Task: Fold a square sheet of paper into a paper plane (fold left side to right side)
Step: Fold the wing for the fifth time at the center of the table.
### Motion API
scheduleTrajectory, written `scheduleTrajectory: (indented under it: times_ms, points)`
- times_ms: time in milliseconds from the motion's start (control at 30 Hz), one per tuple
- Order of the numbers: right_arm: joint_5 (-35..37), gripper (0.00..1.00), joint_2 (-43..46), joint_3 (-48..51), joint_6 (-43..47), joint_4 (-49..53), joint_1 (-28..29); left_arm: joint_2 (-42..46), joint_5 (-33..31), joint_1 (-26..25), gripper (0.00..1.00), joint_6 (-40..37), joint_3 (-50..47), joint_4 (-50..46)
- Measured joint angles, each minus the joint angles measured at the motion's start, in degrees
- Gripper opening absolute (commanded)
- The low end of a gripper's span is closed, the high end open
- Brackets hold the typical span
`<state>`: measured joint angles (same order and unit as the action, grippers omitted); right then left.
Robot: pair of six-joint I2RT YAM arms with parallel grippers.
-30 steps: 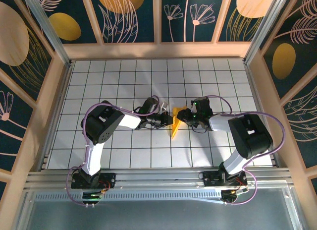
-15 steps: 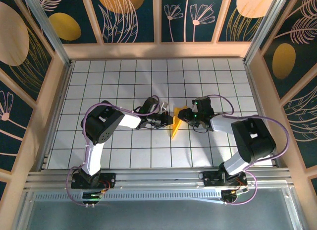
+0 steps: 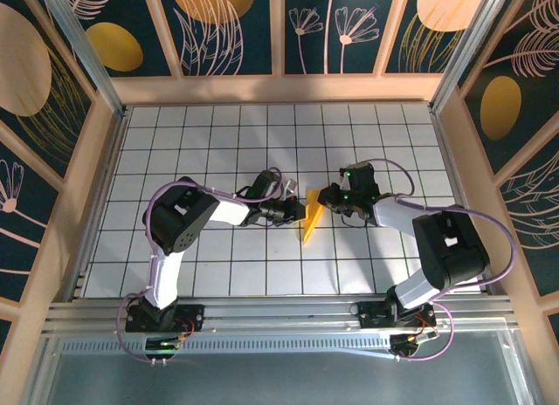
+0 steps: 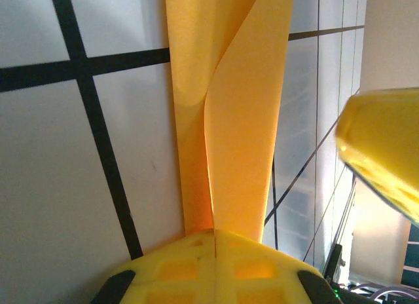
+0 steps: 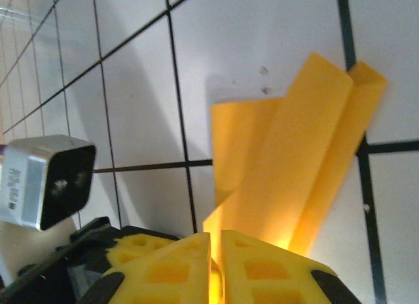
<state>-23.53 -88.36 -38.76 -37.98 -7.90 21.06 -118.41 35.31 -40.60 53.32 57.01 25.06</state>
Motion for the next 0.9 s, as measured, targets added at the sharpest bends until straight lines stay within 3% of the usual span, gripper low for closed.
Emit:
scheduleTrajectory:
  times_ms: [900]
  points:
    - [-0.3, 0.04, -5.7, -0.5, 0.1, -0.2, 1.1, 0.0, 0.0, 0.0, 0.00, -0.2, 0.7, -1.3]
